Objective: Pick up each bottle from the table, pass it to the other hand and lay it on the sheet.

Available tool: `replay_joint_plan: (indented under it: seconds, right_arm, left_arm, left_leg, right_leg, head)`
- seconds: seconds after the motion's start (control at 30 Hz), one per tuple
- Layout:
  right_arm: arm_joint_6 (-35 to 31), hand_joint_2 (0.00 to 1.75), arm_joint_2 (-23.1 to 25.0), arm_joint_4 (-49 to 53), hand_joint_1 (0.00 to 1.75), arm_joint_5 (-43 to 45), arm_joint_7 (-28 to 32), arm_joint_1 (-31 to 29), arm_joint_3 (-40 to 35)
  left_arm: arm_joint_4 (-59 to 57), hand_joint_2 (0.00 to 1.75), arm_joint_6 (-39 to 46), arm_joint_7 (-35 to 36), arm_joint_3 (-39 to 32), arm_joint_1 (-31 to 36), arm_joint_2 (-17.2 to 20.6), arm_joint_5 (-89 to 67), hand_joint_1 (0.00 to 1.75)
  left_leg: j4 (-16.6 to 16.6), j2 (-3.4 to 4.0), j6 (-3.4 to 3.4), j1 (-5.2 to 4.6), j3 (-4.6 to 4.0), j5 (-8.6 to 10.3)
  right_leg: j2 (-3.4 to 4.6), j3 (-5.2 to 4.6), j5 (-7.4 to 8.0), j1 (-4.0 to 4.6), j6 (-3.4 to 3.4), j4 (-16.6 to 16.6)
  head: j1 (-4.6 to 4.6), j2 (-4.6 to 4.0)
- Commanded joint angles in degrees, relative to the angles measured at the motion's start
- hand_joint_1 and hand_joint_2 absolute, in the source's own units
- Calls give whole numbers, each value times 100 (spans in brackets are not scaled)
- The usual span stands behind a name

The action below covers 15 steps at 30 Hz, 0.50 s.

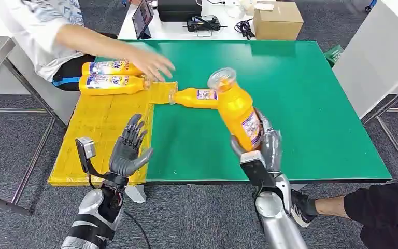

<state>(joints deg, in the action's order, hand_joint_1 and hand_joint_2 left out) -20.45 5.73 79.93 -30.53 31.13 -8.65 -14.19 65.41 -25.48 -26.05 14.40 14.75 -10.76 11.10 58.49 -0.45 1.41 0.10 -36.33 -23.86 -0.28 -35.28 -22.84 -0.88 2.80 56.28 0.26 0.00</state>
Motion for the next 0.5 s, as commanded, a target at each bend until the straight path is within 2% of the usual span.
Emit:
replay_joint_plan:
  seconds: [0.03, 0.13, 0.27, 0.43, 0.47, 0.5]
  right_arm:
    - [602, 175, 546, -1804, 175, 23, 288, -202, -639]
    - [577, 175, 741, -2245, 175, -167, 299, -308, -1036]
    - [664, 175, 915, -2886, 175, -415, 188, -573, -1736]
    - [727, 175, 996, -3167, 175, -379, 124, -720, -1950]
    - [748, 175, 990, -3188, 175, -412, 107, -748, -2012]
    - [756, 175, 989, -3219, 175, -458, 78, -771, -2068]
  left_arm:
    - [474, 175, -448, -112, 1096, -60, 536, 4, 0]
    - [437, 175, -443, -114, 1243, -51, 545, -50, 0]
    - [370, 175, -524, -193, 1375, 31, 559, -65, 0]
    - [388, 175, -533, -159, 1509, 24, 630, -201, 0]
    - [375, 175, -561, -164, 1540, 29, 640, -209, 0]
    - [363, 175, -567, -165, 1550, 26, 634, -205, 0]
  left_leg:
    - [-11, 28, -13, 8, 57, -21]
    - [-10, 25, -9, 6, 30, -10]
    - [-8, 37, -11, 11, 42, -17]
    - [-8, 16, -7, 10, 23, -7]
    - [-10, 28, -13, 13, 66, -24]
    - [-9, 14, -7, 9, 30, -9]
  right_leg:
    - [26, 48, -12, 9, -17, -11]
    - [23, 22, -2, 7, -11, -9]
    - [35, 30, -6, 13, -16, -5]
    - [14, 18, -5, 10, -11, -5]
    - [25, 57, -18, 15, -21, -8]
    - [12, 24, -8, 9, -11, -5]
  head:
    - [2, 0]
    - [0, 0]
    - [2, 0]
    - [2, 0]
    - [2, 0]
    - [0, 0]
